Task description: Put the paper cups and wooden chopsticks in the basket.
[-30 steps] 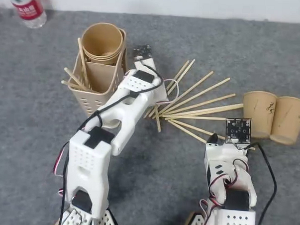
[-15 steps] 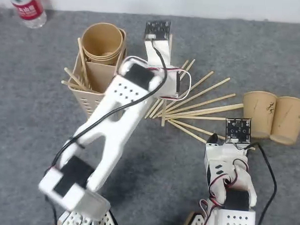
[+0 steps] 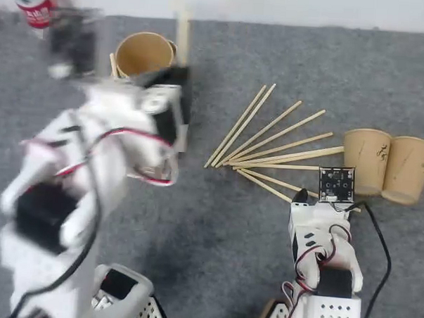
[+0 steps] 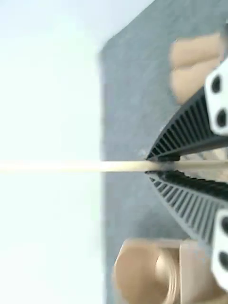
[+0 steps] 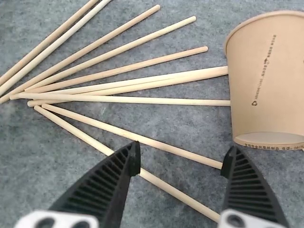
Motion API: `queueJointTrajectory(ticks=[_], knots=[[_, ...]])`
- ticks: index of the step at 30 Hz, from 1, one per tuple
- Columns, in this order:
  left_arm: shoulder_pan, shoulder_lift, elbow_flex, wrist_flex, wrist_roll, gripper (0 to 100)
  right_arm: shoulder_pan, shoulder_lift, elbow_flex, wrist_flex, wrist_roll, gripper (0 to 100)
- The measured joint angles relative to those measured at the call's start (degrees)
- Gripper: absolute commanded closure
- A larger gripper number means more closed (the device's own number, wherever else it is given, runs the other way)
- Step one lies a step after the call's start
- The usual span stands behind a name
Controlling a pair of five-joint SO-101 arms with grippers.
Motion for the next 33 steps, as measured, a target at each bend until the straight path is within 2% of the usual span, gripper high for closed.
queueJointTrajectory(ticks=[7,12,15,19,22,27,33], knots=[[-13.2,-9.5,0.6,0.8,-0.7,99,0.0,0.0,0.0,0.0,0.0,71.4],[-15.0,-24.4,8.7,2.2,-1.8,99,0.0,0.0,0.0,0.0,0.0,71.4],[-16.1,-34.5,18.3,-3.1,-5.5,99,0.0,0.0,0.0,0.0,0.0,71.4],[-22.5,-45.6,35.3,-17.8,-6.3,99,0.0,0.0,0.0,0.0,0.0,71.4],[-25.8,-48.8,48.0,-31.6,-6.7,99,0.0,0.0,0.0,0.0,0.0,71.4],[-26.5,-46.9,62.0,-52.5,-6.9,99,0.0,0.0,0.0,0.0,0.0,71.4],[-26.5,-37.5,78.6,-81.6,-8.4,99,0.0,0.0,0.0,0.0,0.0,71.4]])
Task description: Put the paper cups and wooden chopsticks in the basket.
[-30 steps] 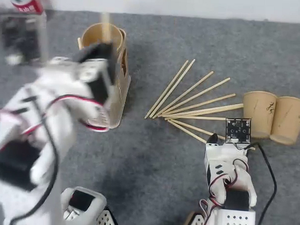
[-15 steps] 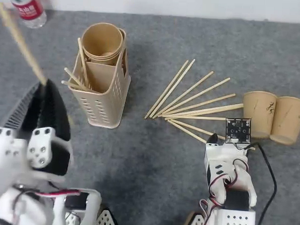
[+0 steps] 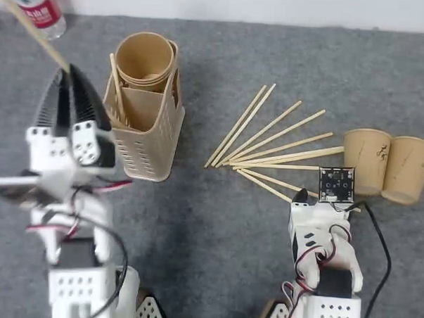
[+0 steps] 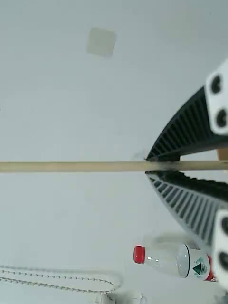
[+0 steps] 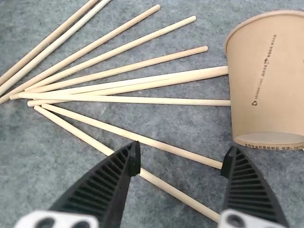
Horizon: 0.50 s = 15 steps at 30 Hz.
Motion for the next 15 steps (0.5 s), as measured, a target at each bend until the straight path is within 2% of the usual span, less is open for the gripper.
queueJointTrajectory(ticks=[4,6,10,15], knots=[[3.1,5.6,9.2,-18.6,-7.1,99,0.0,0.0,0.0,0.0,0.0,71.4],[6.7,8.3,12.0,-23.5,-12.1,99,0.0,0.0,0.0,0.0,0.0,71.4],[11.5,12.7,12.4,-27.4,-16.2,99,0.0,0.0,0.0,0.0,0.0,71.4],[11.2,14.6,12.4,-28.5,-15.9,99,0.0,0.0,0.0,0.0,0.0,71.4]])
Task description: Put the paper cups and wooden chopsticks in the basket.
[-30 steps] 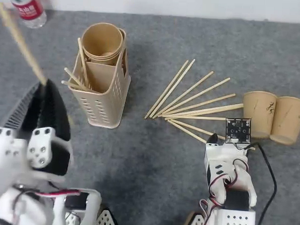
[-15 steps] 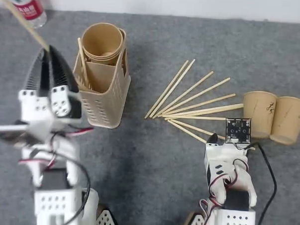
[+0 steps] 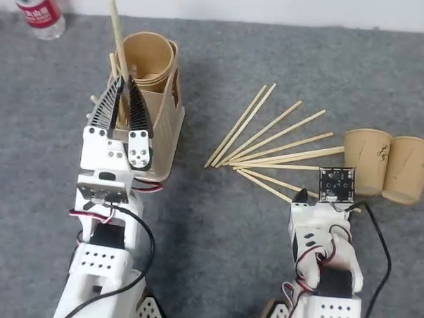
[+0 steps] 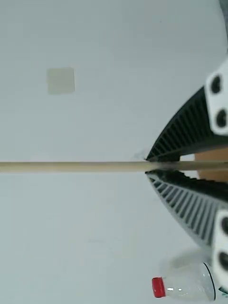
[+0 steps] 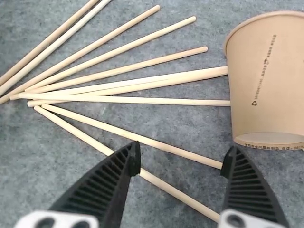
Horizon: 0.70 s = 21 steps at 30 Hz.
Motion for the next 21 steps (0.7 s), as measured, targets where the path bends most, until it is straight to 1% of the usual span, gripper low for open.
queueJointTrajectory(ticks=[5,12,14,17,19,21], knots=[[-1.4,0.2,1.8,-0.4,1.7,98,0.0,0.0,0.0,0.0,0.1,71.4],[-0.4,0.2,4.8,-0.4,0.4,98,0.0,0.0,0.0,0.0,0.1,71.4],[-0.4,-0.2,4.8,-0.4,0.4,95,0.0,0.0,0.0,0.0,0.1,71.4],[-0.5,-2.0,4.8,-0.2,0.4,86,0.0,0.0,0.0,0.0,0.1,71.4],[-0.5,-3.8,4.8,2.3,0.4,82,0.0,0.0,0.0,0.0,0.1,71.4],[-0.6,-6.0,4.8,5.8,0.4,82,0.0,0.0,0.0,0.0,0.1,71.4]])
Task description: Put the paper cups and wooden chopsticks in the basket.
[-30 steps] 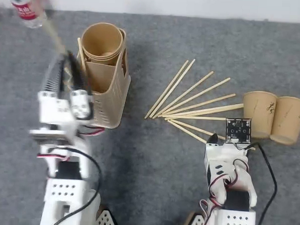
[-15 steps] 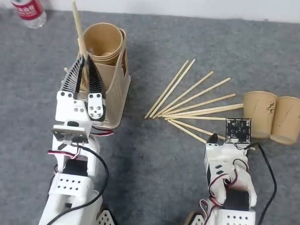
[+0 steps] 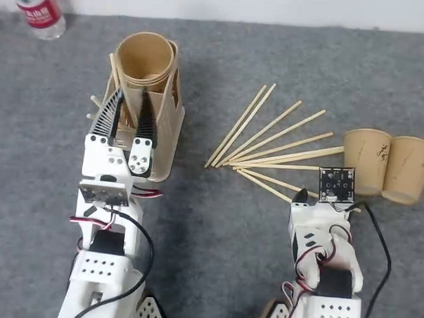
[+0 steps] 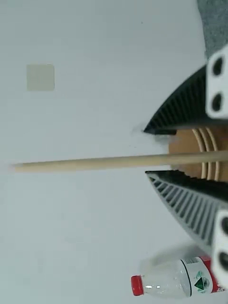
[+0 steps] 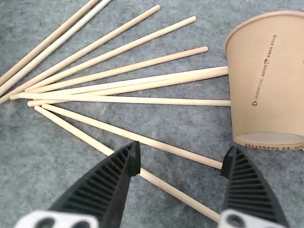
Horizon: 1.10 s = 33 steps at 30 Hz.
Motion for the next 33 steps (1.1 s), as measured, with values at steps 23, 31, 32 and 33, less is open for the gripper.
queueJointTrajectory(ticks=[23,31,32,33], knots=[[-8.4,-26.5,-32.0,53.9,21.5,86,0.0,0.0,0.0,0.0,0.0,71.4],[5.9,-8.4,-62.1,77.7,25.9,86,0.0,0.0,0.0,0.0,0.0,71.4],[9.5,-4.4,-66.2,82.1,25.7,86,0.0,0.0,0.0,0.0,0.0,71.4],[13.2,-0.1,-70.2,86.3,24.5,86,0.0,0.0,0.0,0.0,0.0,71.4]])
